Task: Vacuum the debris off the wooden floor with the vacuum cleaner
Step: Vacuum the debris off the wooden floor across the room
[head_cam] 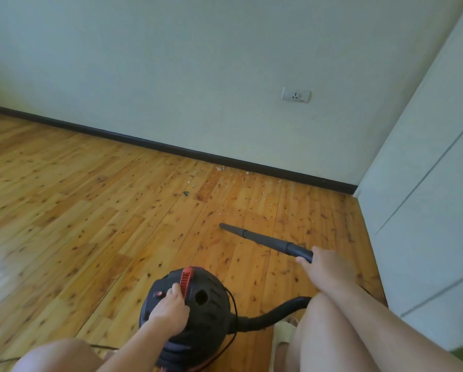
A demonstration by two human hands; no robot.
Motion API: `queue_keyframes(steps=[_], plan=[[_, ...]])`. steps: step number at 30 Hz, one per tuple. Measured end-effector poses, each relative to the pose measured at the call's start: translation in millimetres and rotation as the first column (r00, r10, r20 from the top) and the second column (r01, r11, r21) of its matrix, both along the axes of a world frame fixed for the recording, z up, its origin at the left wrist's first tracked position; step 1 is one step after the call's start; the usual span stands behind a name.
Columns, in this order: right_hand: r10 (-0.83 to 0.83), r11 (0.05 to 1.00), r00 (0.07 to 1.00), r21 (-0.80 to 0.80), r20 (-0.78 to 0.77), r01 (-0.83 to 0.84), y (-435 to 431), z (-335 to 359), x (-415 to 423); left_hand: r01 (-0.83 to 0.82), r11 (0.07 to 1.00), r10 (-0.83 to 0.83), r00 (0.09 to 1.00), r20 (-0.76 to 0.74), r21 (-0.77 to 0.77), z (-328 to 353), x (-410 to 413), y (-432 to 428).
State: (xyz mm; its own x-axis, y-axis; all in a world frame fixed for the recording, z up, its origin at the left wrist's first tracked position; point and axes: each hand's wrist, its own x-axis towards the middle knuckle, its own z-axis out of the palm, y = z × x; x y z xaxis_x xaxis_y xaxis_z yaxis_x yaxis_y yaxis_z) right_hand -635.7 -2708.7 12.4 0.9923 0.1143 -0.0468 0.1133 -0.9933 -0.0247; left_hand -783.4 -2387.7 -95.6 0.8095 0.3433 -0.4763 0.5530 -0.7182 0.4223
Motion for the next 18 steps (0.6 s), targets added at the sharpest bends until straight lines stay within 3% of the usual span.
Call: queue_keyframes(steps=[6, 18], plan=[[-0.063, 0.998, 0.998, 0.014, -0.026, 0.064, -27, -2, -5, -0.025, 1.000, 0.025, 1.000, -0.015, -0.018, -2, -1, -13], [-0.209, 0.976, 0.975, 0.039, -0.081, 0.213, -82, 0, -22, 0.085, 0.996, -0.086, 0.995, -0.052, -0.008, -12, 18, -36]])
